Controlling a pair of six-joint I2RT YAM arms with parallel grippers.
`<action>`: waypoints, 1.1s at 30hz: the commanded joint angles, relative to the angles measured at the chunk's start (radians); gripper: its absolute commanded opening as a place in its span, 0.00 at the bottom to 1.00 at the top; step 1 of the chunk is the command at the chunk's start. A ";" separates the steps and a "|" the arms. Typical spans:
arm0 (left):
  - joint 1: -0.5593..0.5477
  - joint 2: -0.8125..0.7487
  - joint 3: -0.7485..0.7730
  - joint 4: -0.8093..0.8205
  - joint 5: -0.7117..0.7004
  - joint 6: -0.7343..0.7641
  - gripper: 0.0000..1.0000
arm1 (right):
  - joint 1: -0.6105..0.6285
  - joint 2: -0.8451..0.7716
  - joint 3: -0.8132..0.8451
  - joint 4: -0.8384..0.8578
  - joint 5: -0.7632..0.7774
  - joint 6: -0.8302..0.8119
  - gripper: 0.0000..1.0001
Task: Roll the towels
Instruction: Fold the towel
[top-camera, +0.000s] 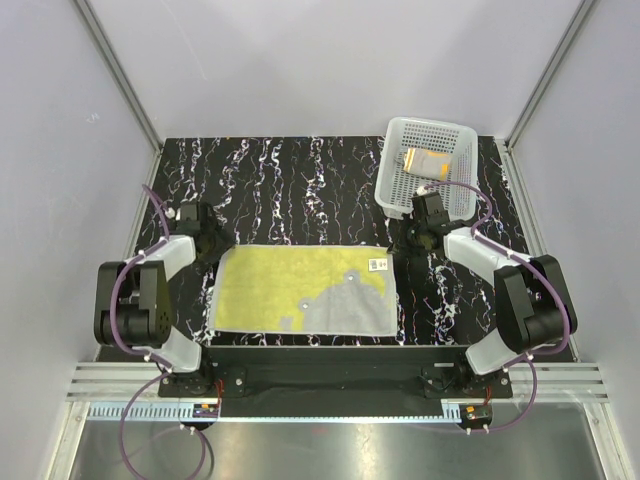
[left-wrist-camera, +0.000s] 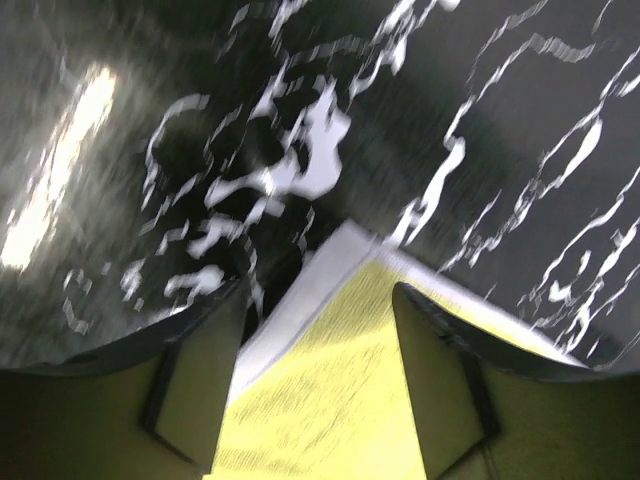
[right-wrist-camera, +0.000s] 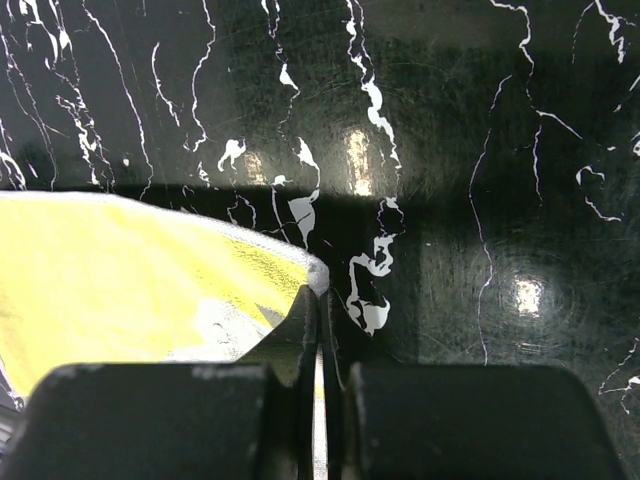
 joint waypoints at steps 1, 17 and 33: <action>0.003 0.072 0.025 0.033 0.024 0.010 0.63 | 0.011 -0.022 -0.001 -0.004 0.019 -0.025 0.00; 0.003 0.057 -0.041 0.130 0.131 0.019 0.18 | 0.011 0.002 0.002 0.000 0.027 -0.023 0.00; -0.007 -0.095 -0.004 0.066 0.056 0.061 0.00 | 0.011 -0.046 0.052 -0.041 0.065 -0.069 0.00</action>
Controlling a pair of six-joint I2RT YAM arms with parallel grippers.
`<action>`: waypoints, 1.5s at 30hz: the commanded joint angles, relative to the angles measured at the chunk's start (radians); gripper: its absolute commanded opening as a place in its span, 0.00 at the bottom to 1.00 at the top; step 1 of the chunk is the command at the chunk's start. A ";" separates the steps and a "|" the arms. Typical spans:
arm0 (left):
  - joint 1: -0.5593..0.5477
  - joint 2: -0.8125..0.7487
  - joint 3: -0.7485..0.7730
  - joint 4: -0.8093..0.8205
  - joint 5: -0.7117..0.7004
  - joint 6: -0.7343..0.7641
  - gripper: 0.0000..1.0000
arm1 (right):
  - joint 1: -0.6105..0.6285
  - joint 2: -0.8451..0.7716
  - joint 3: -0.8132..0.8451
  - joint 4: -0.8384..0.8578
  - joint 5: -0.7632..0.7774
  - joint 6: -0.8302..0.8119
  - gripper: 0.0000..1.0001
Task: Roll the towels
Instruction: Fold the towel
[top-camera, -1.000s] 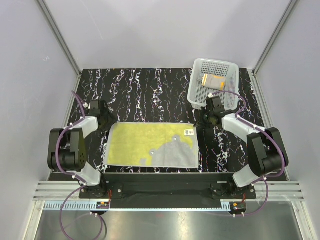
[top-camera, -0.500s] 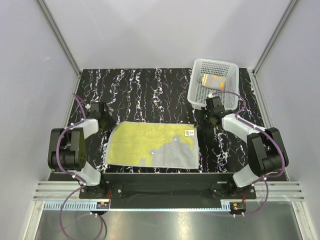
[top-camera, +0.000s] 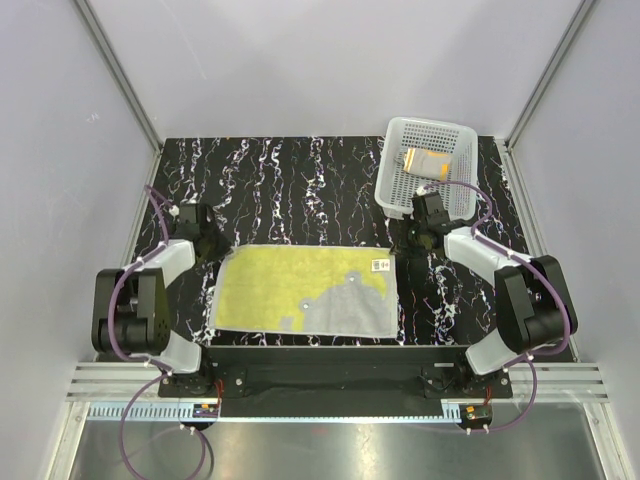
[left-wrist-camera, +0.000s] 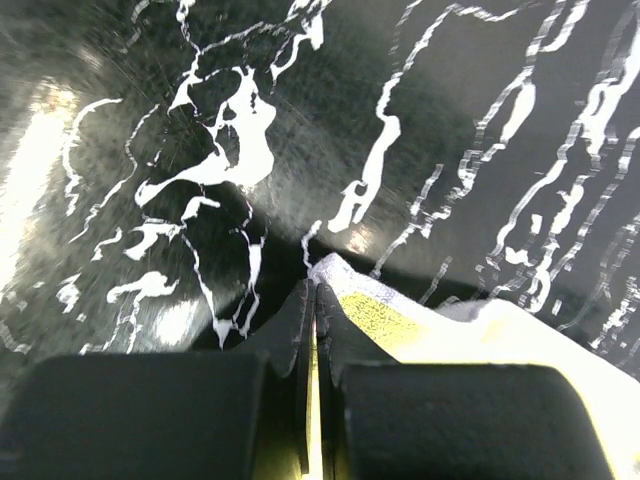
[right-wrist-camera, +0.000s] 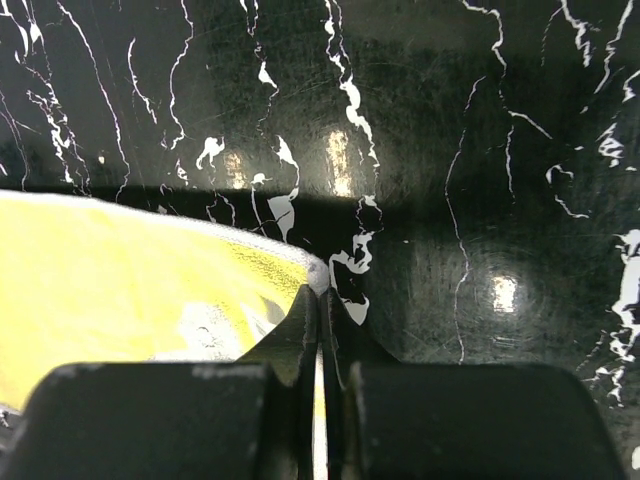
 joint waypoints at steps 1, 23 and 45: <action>-0.006 -0.103 0.007 -0.013 -0.052 0.022 0.00 | 0.012 -0.052 0.052 -0.020 0.043 -0.048 0.00; -0.011 -0.700 -0.245 -0.253 -0.228 -0.042 0.00 | 0.026 -0.475 -0.250 -0.040 0.010 0.047 0.00; -0.012 -1.091 -0.421 -0.450 -0.336 -0.343 0.01 | 0.143 -0.638 -0.487 -0.181 0.174 0.412 0.18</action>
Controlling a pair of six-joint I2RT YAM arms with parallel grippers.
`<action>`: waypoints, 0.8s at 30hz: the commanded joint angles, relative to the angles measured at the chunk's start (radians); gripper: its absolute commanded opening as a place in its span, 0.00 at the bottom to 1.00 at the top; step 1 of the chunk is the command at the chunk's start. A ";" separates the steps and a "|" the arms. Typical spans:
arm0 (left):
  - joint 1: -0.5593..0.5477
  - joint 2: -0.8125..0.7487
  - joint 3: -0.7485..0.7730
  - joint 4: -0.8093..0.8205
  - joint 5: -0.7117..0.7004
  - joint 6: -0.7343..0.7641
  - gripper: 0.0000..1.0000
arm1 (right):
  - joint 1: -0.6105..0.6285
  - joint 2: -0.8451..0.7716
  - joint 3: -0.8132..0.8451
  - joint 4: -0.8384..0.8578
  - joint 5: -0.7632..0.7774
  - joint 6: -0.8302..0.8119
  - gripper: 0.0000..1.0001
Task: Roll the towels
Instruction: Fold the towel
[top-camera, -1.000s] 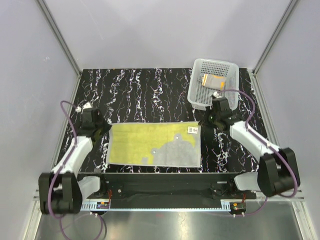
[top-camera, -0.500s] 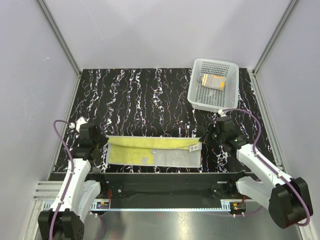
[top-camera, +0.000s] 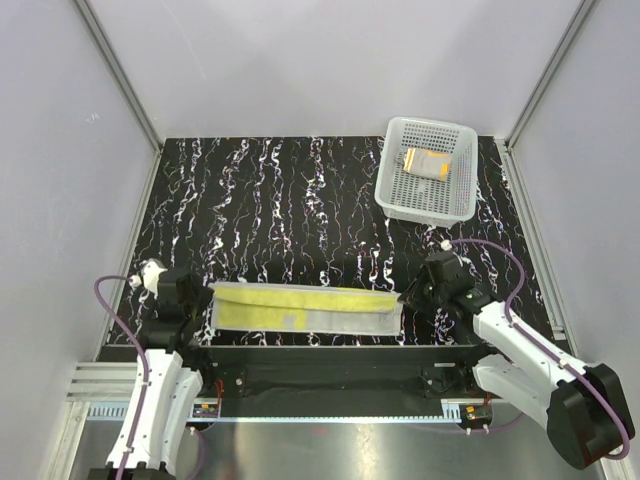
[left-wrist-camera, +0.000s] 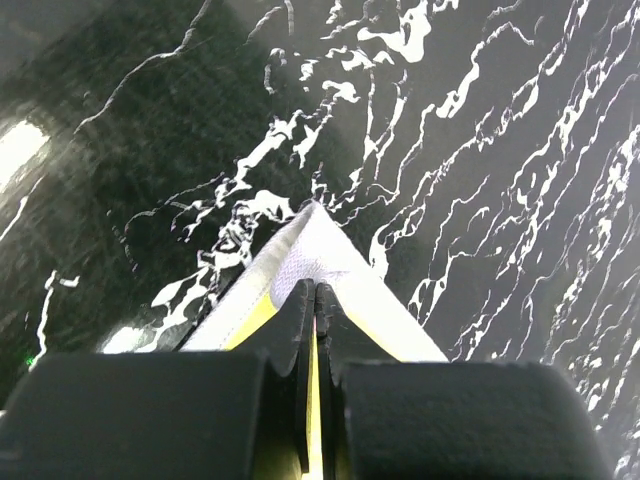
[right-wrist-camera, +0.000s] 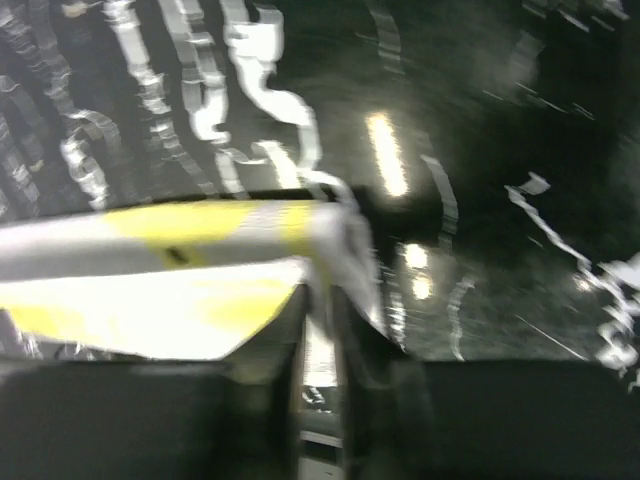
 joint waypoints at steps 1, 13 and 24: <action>0.004 -0.053 -0.018 -0.034 -0.087 -0.082 0.02 | 0.015 -0.005 -0.032 -0.082 0.114 0.141 0.26; -0.002 -0.297 0.013 0.007 -0.043 -0.043 0.97 | 0.049 -0.281 -0.042 -0.207 0.184 0.213 0.51; -0.002 0.008 0.016 0.356 0.219 0.134 0.81 | 0.052 0.060 0.112 0.081 0.090 0.054 0.28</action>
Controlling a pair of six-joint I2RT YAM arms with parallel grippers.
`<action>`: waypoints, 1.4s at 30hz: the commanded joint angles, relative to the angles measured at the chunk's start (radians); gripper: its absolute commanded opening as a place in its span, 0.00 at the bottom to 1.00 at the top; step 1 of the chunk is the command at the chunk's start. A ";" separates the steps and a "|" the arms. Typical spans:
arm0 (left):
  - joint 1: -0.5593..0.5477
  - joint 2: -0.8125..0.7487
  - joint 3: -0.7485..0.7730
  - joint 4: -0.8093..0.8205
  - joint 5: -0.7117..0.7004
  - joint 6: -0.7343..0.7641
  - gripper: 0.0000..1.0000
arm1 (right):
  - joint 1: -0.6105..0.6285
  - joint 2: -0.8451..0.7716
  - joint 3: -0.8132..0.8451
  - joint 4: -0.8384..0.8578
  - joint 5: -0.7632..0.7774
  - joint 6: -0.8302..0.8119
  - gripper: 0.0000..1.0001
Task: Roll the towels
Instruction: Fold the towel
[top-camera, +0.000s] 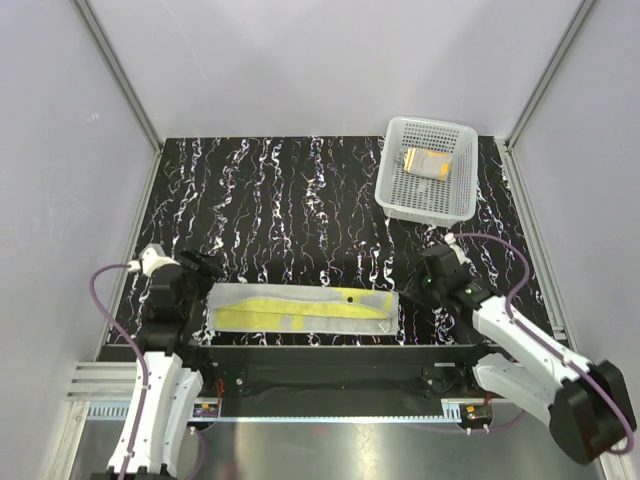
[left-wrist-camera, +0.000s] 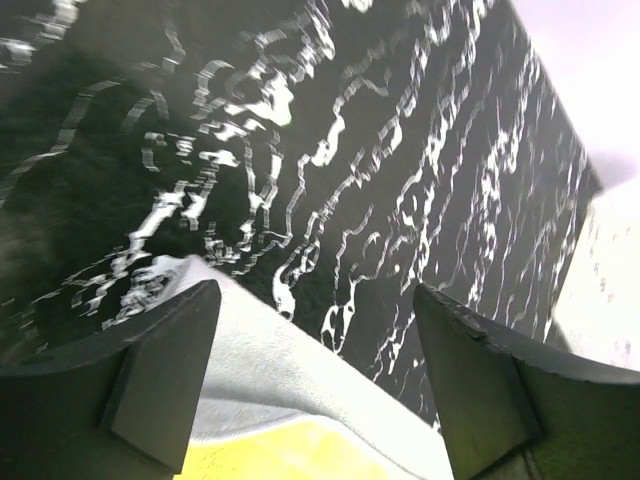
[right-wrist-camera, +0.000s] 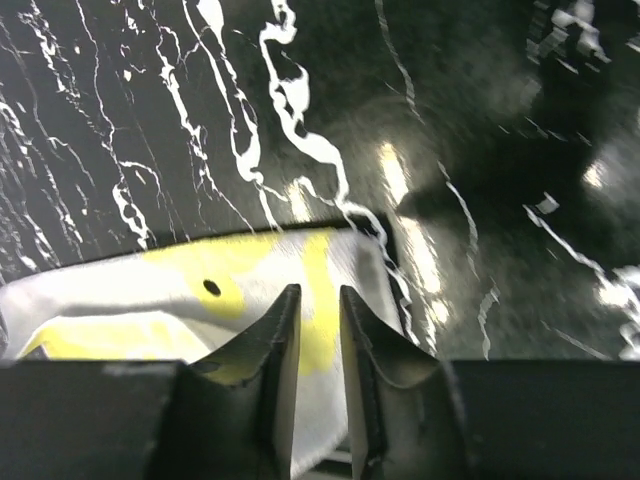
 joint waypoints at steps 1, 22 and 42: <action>-0.002 0.128 0.013 0.227 0.164 0.078 0.78 | 0.012 0.091 0.064 0.137 -0.027 -0.066 0.27; -0.001 0.127 -0.092 0.217 0.367 0.090 0.59 | 0.248 -0.043 -0.126 0.076 -0.112 0.072 0.17; -0.001 0.237 -0.038 -0.047 0.022 -0.006 0.78 | 0.252 0.070 0.237 -0.274 0.211 -0.046 0.39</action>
